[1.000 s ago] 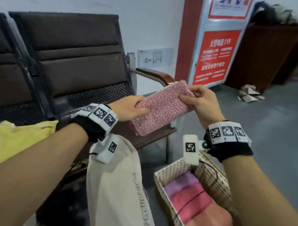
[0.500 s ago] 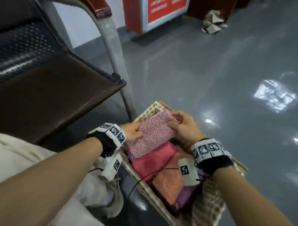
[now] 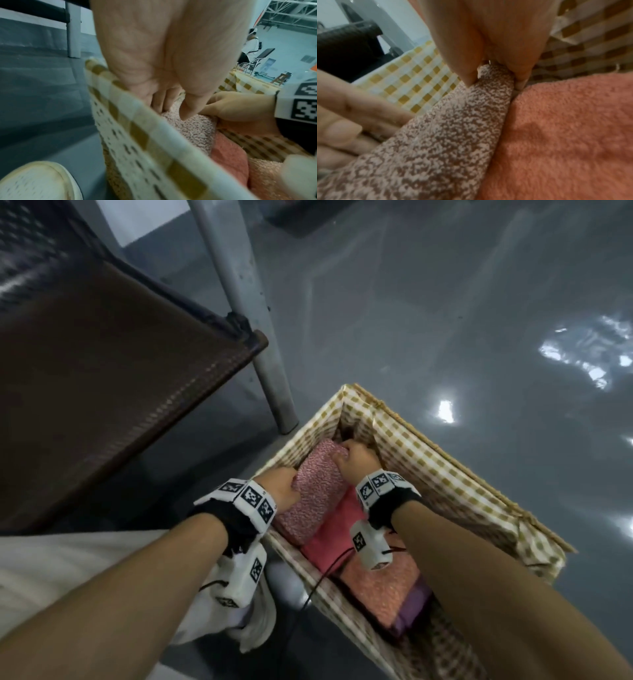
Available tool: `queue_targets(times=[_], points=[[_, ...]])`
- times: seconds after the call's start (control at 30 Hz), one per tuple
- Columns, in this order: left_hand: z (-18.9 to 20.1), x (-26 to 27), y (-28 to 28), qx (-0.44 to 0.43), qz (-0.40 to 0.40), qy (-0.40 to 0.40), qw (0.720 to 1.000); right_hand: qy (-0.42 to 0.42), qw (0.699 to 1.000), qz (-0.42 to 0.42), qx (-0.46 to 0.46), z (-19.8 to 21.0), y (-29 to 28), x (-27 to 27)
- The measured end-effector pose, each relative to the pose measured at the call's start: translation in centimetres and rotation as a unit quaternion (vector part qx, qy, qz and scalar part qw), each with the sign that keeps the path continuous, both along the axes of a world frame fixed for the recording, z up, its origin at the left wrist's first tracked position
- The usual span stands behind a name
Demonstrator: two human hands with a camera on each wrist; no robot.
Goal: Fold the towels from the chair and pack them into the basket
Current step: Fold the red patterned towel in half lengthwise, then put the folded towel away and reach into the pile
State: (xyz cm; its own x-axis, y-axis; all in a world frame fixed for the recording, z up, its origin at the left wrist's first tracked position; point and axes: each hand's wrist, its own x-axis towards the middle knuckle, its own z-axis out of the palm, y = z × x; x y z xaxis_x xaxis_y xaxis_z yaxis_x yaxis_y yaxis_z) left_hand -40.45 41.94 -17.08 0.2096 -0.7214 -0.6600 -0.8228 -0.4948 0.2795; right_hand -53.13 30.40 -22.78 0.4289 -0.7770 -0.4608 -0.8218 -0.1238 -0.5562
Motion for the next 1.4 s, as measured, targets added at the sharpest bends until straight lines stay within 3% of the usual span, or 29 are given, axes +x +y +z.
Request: queue_targets(times=[0.2, 0.4, 0.6, 0.83, 0.93, 1.0, 1.17, 1.23, 1.4], points=[[5.7, 0.5, 1.4, -0.075, 0.048, 0.033, 0.996, 0.01, 0.994, 0.065, -0.088, 4.2, 1.2, -0.4], [15.3, 2.4, 4.7, -0.19, 0.097, 0.017, 0.977, -0.056, 0.974, 0.156, -0.151, 13.3, 3.2, 2.2], [25.1, 7.0, 10.9, -0.374, 0.231, 0.095, 0.893, -0.161, 0.914, 0.279, -0.246, 26.2, 7.7, 9.9], [30.8, 14.0, 23.1, -0.459, 0.325, 0.013, 0.827, -0.188, 0.826, 0.441, -0.298, 36.5, 17.5, 21.1], [30.8, 17.2, 29.2, -0.46, 0.38, -0.014, 0.802, -0.196, 0.8, 0.483, -0.297, 37.8, 22.3, 26.0], [30.4, 19.5, 33.3, -0.47, 0.427, -0.025, 0.772, -0.2, 0.786, 0.513, -0.279, 37.7, 25.7, 29.2], [28.3, 24.9, 42.2, -0.447, 0.513, -0.056, 0.73, -0.193, 0.747, 0.593, -0.232, 34.5, 33.7, 36.1], [27.1, 26.9, 44.9, -0.416, 0.524, -0.072, 0.74, -0.186, 0.736, 0.618, -0.203, 32.4, 36.3, 38.4], [23.7, 30.5, 49.7, -0.262, 0.526, -0.095, 0.804, -0.149, 0.707, 0.676, -0.144, 26.5, 40.9, 42.8]])
